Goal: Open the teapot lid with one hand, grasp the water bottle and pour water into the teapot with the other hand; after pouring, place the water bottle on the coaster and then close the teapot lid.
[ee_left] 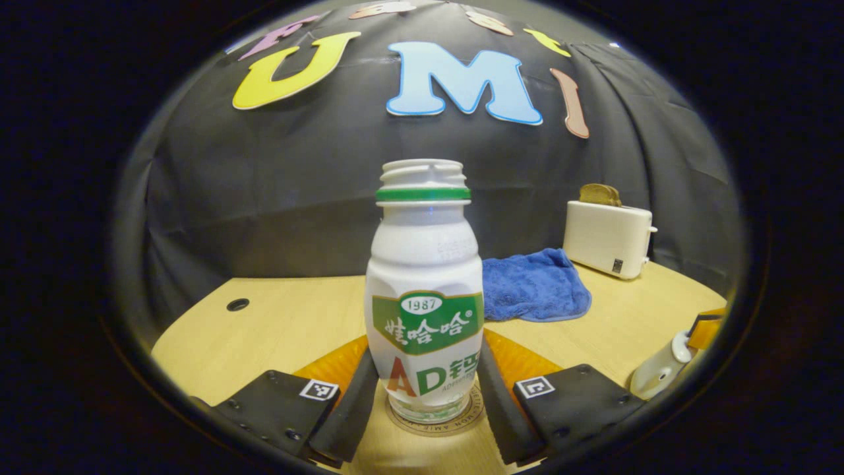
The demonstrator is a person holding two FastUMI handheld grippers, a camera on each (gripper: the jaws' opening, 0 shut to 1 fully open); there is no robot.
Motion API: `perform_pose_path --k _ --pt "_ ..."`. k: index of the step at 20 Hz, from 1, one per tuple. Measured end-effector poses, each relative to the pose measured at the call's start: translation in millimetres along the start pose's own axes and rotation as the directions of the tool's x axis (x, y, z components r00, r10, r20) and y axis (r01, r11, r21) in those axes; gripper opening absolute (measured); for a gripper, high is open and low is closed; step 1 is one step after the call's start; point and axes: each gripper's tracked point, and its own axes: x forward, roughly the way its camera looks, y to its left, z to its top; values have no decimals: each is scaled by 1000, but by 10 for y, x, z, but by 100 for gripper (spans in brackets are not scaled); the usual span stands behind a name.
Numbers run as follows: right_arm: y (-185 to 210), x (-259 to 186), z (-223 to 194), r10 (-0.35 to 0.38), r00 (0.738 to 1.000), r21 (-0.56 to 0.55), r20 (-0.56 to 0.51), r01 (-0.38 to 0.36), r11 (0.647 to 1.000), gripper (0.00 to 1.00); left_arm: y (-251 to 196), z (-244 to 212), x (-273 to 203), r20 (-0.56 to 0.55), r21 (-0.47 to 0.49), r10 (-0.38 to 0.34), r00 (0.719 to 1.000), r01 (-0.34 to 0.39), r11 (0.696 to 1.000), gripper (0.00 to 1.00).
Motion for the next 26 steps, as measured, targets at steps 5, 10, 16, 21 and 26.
perform_pose_path --k 5,10,16,21,26 --pt "4 5 -1 2 1000 3 2 -2 1000 9 26 -185 57 -61 38 6 998 -3 999 96" --pt "8 2 1 5 1000 5 2 -5 1000 9 -1 -163 10 -54 15 -8 998 9 1000 94" --pt "3 8 -1 5 1000 4 2 -5 1000 9 16 -194 -92 -69 5 -14 998 14 1000 100" --pt "0 13 12 -2 1000 -4 3 2 1000 9 31 -167 -354 -48 26 -12 999 13 1000 100" --pt "17 18 13 -13 1000 -26 2 13 1000 11 -51 -136 -687 -15 13 -27 1000 27 1000 100"
